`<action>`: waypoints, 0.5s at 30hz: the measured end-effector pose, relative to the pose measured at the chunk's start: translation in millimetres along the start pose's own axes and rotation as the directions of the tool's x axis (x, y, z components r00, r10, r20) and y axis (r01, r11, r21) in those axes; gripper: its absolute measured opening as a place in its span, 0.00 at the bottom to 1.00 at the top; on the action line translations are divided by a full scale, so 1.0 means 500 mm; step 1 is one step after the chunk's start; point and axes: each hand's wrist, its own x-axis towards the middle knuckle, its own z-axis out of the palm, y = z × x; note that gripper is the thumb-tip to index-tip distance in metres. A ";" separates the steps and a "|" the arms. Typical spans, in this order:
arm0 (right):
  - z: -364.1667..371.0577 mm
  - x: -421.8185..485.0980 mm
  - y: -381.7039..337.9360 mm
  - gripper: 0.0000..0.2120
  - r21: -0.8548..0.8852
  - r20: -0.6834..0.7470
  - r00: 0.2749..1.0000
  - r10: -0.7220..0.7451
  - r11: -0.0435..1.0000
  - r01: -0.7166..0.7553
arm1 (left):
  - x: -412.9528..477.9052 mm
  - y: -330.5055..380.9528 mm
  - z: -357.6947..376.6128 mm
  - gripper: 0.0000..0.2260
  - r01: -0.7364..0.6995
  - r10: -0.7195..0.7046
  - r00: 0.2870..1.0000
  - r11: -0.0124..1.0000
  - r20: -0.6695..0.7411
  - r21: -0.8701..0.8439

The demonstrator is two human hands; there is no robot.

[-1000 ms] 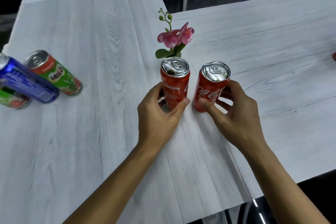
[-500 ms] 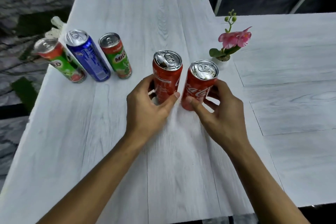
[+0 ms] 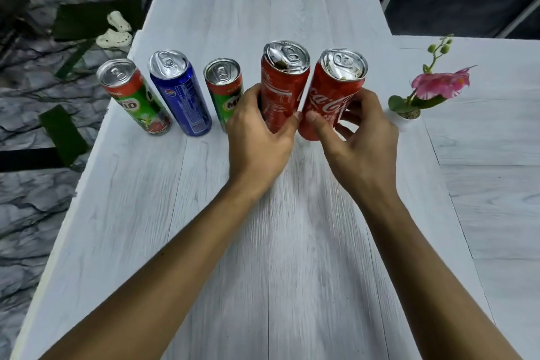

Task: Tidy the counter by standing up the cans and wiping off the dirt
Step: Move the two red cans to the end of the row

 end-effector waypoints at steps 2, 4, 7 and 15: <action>0.008 0.018 0.004 0.28 -0.013 -0.004 1.000 0.007 1.000 -0.007 | 0.007 -0.003 0.013 0.23 0.022 -0.022 1.000 1.000 -0.017 0.005; 0.013 0.030 0.010 0.28 -0.019 -0.005 1.000 0.016 1.000 -0.016 | 0.012 -0.006 0.025 0.23 0.045 -0.045 0.998 0.999 -0.031 0.002; 0.020 0.040 0.017 0.28 -0.030 -0.004 1.000 0.026 0.999 -0.026 | 0.019 -0.009 0.038 0.24 0.090 -0.090 0.995 0.996 -0.034 -0.018; 0.033 0.053 0.031 0.26 -0.034 0.004 1.000 0.025 0.999 -0.025 | 0.022 -0.012 0.062 0.25 0.139 -0.141 0.988 0.989 -0.067 -0.041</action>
